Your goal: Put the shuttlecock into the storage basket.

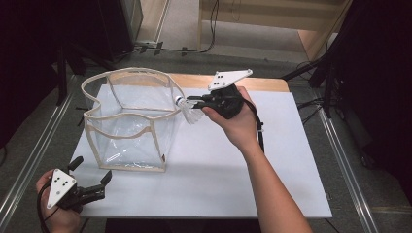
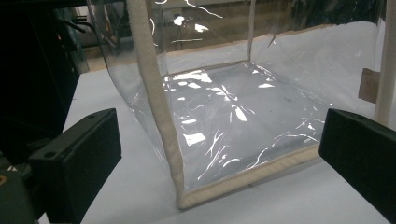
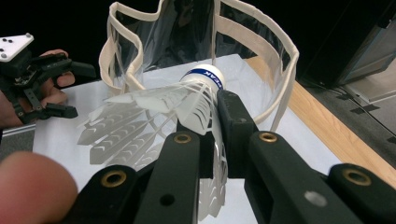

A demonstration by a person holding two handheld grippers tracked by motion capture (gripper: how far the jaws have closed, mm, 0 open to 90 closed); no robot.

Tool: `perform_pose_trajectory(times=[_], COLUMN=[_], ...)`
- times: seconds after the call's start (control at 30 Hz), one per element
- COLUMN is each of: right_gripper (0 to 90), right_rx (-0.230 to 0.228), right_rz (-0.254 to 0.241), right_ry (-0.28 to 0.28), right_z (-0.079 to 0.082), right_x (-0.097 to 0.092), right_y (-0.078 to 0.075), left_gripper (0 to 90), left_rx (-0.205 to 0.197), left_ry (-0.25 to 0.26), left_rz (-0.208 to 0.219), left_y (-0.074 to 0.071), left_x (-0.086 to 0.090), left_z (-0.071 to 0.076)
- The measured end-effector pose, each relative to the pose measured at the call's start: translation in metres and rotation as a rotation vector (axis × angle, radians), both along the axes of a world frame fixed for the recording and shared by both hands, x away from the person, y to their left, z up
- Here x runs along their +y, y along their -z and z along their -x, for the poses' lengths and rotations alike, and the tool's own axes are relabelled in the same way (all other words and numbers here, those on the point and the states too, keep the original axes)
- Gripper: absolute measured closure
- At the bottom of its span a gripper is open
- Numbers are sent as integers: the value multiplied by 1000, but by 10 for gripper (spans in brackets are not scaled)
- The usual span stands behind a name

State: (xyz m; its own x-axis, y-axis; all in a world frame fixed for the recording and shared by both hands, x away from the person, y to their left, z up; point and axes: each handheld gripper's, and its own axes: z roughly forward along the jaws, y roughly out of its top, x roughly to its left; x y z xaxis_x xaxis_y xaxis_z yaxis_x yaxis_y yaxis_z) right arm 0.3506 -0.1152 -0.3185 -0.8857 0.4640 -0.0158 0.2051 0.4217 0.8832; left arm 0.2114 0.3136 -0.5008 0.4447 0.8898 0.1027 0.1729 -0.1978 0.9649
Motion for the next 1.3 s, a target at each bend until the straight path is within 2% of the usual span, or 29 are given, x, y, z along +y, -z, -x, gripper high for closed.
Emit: perform_pose_trajectory(times=[0.5, 0.87, 1.3], right_gripper=[834, 836, 843], right_rx=[-2, -10, 3], right_rz=[0, -6, -2], right_ry=[-5, -9, -11], right_z=[-10, -23, -40], right_x=[16, 30, 50], right_y=[-7, -13, -8], left_gripper=[0, 0, 0], left_rx=[-3, -3, -5], left_ry=[-3, -1, 0], left_rz=[-1, 4, 5], left_y=[0, 0, 0], left_x=[0, 0, 0], left_z=[0, 0, 0])
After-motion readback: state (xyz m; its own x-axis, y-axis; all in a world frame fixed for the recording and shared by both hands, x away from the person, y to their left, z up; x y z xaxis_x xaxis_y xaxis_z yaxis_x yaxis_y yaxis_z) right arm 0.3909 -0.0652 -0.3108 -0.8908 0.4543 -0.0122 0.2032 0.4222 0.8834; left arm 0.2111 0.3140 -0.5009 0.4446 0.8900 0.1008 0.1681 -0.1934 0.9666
